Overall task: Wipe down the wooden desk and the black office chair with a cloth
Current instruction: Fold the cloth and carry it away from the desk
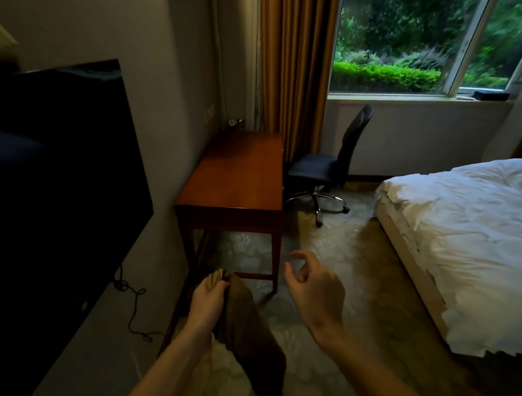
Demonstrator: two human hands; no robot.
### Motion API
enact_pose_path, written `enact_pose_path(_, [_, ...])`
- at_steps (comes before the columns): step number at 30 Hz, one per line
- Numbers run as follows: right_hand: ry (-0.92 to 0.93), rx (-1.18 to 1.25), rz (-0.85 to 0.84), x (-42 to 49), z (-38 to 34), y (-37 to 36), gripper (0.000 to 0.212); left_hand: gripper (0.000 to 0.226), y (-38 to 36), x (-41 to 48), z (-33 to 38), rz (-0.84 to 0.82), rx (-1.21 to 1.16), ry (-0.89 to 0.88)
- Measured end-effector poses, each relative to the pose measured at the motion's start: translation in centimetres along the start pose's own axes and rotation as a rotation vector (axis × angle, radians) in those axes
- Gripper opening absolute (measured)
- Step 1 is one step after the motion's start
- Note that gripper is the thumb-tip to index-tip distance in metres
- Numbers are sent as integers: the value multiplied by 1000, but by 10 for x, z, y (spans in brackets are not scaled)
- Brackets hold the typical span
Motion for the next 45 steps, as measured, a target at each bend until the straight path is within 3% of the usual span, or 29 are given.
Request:
enact_pose_path(3, [12, -18, 13, 7, -1, -14, 29, 16, -4, 21, 8, -19, -2, -9])
enact_pose_path(10, [-33, -72, 28, 44, 7, -63, 27, 15, -22, 82, 40, -115, -22, -18])
enact_pose_path(17, [-126, -105, -77, 95, 25, -140, 29, 20, -29, 156, 93, -173, -44, 12])
enact_pose_path(21, [-179, -50, -143, 136, 41, -200, 32, 18, -46, 219, 125, -283, 63, -14])
enact_pose_path(26, [-333, 295, -389, 225, 72, -283, 59, 12, -86, 316, 180, -492, 225, -86])
enact_pose_path(29, [-468, 544, -591, 291, 87, -326, 67, 28, -111, 374, 218, -574, 300, -91])
enact_pose_path(35, [-680, 930, -1020, 385, 76, -383, 51, 57, -130, 462, 281, -665, 380, -91])
enact_pose_path(37, [-727, 1033, -1039, 409, 70, -401, 53, 62, -130, 488, 297, -632, 331, -66])
enact_pose_path(39, [-727, 1083, -1028, 435, 69, -423, 53, 52, -133, 521, 317, -601, 318, -100])
enact_pose_path(42, [-712, 1117, -965, 471, 74, -456, 55, 30, -134, 571, 343, -657, 457, -154])
enact_pose_path(45, [-671, 1073, -932, 506, 84, -488, 60, 35, -130, 628, 360, -611, 668, -170])
Point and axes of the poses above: each hand's wrist, its own x-axis towards the middle knuckle, its own y-axis out of the back of the hand, z = x × y, the point moved 3 cm from there along x, towards the middle knuckle, and after that the axes turned 9 degrees about z, right-handed, at the moved point
